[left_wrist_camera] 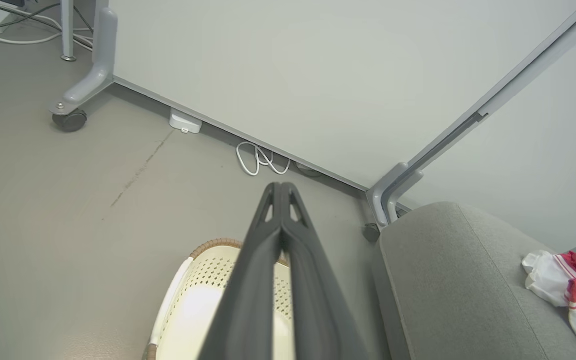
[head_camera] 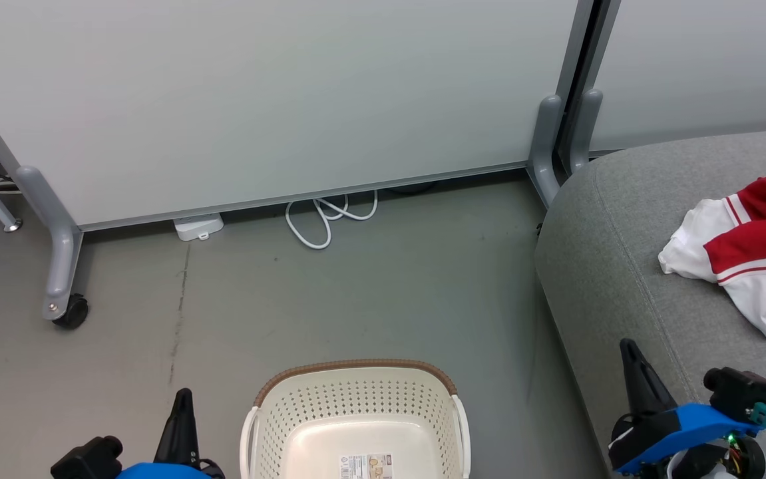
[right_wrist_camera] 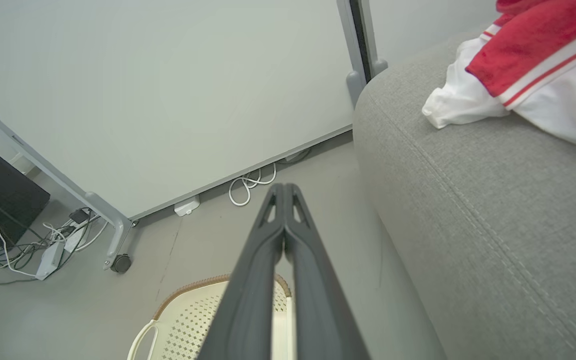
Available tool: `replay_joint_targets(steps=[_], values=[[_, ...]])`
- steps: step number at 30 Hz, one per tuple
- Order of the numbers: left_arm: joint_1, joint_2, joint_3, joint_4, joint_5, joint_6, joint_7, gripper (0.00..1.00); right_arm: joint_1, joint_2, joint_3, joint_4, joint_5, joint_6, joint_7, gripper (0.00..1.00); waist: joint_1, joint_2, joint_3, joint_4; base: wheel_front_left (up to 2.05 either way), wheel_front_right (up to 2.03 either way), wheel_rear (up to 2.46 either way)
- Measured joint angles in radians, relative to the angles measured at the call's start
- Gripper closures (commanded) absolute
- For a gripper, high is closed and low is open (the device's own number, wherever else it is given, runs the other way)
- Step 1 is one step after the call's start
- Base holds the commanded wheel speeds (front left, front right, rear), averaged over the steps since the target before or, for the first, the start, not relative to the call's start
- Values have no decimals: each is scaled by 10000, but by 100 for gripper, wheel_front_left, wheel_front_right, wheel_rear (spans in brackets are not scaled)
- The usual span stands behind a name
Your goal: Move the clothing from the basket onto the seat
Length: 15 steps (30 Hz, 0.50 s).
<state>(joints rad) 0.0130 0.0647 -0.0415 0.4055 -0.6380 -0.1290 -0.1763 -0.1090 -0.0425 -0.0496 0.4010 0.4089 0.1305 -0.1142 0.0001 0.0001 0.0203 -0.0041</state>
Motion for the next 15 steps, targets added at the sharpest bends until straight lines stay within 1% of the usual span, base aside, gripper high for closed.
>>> replay_joint_targets(steps=[15], values=[[-221, -35, 320, -330, -2010, 0, 606, 100, 0, -2, -132, -318, 2481, 0, 474, 100, 0, 0, -23, 6, 0, 0, 0]])
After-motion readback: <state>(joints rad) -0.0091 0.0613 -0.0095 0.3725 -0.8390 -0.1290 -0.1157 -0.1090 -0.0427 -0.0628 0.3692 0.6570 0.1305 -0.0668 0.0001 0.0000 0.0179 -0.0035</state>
